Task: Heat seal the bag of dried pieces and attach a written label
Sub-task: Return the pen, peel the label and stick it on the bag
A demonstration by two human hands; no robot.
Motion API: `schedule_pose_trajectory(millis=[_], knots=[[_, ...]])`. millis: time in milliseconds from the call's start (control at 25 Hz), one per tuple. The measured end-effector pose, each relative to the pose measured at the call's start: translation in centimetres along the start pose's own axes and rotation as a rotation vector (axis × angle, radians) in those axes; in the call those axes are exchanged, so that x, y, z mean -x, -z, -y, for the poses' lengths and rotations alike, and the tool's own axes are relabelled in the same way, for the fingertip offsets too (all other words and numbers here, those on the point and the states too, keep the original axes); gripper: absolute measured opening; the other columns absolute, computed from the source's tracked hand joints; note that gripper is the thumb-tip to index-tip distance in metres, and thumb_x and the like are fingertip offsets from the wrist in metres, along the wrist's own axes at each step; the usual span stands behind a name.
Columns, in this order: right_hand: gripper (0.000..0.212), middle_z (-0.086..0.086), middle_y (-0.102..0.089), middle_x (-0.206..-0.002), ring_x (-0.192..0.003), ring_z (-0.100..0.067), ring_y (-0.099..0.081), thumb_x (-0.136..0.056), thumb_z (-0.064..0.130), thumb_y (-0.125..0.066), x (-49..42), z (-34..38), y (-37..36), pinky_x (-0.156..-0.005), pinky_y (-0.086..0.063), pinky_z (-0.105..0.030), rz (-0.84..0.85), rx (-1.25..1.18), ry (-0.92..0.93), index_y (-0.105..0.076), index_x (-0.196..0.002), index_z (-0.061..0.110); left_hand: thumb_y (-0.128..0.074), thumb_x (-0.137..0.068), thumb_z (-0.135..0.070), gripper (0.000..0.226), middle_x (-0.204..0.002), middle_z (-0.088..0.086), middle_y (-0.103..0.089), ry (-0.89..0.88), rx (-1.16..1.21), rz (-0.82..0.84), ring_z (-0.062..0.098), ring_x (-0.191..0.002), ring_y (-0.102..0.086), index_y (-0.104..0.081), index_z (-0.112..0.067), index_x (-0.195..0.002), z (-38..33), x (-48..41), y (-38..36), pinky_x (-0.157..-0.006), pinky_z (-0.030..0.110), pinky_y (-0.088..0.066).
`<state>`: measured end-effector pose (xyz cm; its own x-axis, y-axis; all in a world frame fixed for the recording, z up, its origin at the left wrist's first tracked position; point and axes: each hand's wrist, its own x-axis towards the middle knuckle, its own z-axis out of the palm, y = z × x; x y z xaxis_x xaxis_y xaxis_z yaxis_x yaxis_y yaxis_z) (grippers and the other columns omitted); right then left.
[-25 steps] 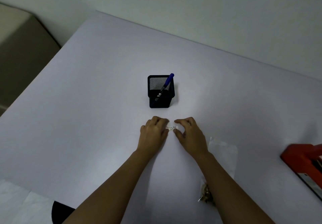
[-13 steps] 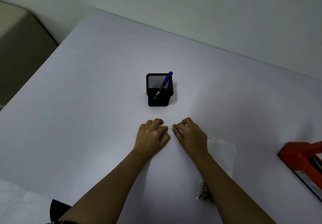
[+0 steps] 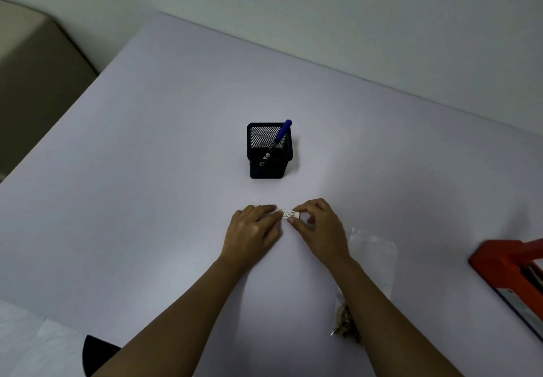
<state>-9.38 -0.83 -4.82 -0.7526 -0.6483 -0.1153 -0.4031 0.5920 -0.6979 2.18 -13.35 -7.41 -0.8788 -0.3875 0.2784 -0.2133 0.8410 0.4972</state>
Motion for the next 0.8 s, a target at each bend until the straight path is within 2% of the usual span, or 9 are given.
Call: schedule_pose_trajectory(millis=[120,200,280,400,560,640,800], knots=[[0.012,0.004,-0.061,-0.086,-0.071,-0.013,-0.057,-0.084,0.029,-0.066,-0.1,0.0,0.0,-0.065,-0.051,-0.029,0.006,-0.002,0.018,-0.065,-0.085,0.017,-0.055,-0.084,-0.024,0.022,-0.099,0.004,-0.072,0.024,0.042,-0.003,0.021,-0.078,-0.065,-0.072,-0.012,-0.093,0.0,-0.1,0.2,-0.065,0.032,-0.049],[0.011,0.003,-0.065,-0.081,-0.07,-0.013,-0.058,-0.084,0.028,-0.065,-0.1,0.0,0.1,-0.064,-0.051,-0.028,0.021,-0.001,0.041,-0.065,-0.083,0.017,-0.059,-0.084,-0.024,0.022,-0.094,0.001,-0.069,0.164,0.151,0.008,0.016,-0.074,-0.061,-0.067,-0.013,-0.102,-0.5,-0.5,0.6,-0.071,0.033,-0.048],[0.01,0.002,-0.068,-0.079,-0.07,-0.01,-0.06,-0.084,0.026,-0.066,-0.2,0.2,0.4,-0.065,-0.051,-0.023,0.055,-0.045,0.049,-0.066,-0.084,0.016,-0.064,-0.086,-0.023,0.028,-0.092,-0.006,-0.064,0.328,0.316,0.06,0.007,-0.074,-0.056,-0.062,-0.016,-0.113,-1.0,-1.0,1.2,-0.079,0.025,-0.045],[0.003,0.004,-0.068,-0.079,-0.072,-0.002,-0.061,-0.084,0.019,-0.067,0.2,1.8,1.5,-0.065,-0.047,-0.011,0.07,-0.236,-0.007,-0.067,-0.085,0.016,-0.065,-0.086,-0.016,0.017,-0.091,-0.004,-0.069,0.44,0.55,0.109,-0.004,-0.078,-0.061,-0.067,-0.016,-0.103,-2.1,-2.1,2.9,-0.076,0.009,-0.046],[0.007,0.001,-0.071,-0.084,-0.076,-0.005,-0.066,-0.085,0.014,-0.064,2.6,6.4,5.7,-0.071,-0.053,-0.018,-0.009,-0.584,-0.132,-0.069,-0.09,0.016,-0.066,-0.085,-0.017,0.012,-0.08,-0.001,-0.071,0.526,0.799,0.125,0.007,-0.075,-0.066,-0.067,-0.025,-0.095,-5.8,-3.4,8.1,-0.073,0.019,-0.054],[0.011,-0.003,-0.072,-0.086,-0.079,-0.011,-0.068,-0.083,0.012,-0.064,4.5,9.2,8.6,-0.073,-0.054,-0.02,-0.068,-0.721,-0.148,-0.07,-0.092,0.017,-0.064,-0.086,-0.014,0.013,-0.08,0.003,-0.072,0.545,0.946,0.124,0.013,-0.076,-0.068,-0.068,-0.022,-0.096,-8.5,-3.9,11.4,-0.073,0.021,-0.055],[0.015,-0.002,-0.074,-0.079,-0.076,-0.01,-0.07,-0.08,0.009,-0.066,8.4,14.2,14.2,-0.067,-0.053,-0.015,-0.2,-0.793,-0.065,-0.072,-0.091,0.016,-0.064,-0.083,-0.011,0.013,-0.081,0.003,-0.072,0.431,1.082,0.048,0.015,-0.079,-0.068,-0.07,-0.018,-0.093,-13.7,-4.0,17.3,-0.071,0.019,-0.054]])
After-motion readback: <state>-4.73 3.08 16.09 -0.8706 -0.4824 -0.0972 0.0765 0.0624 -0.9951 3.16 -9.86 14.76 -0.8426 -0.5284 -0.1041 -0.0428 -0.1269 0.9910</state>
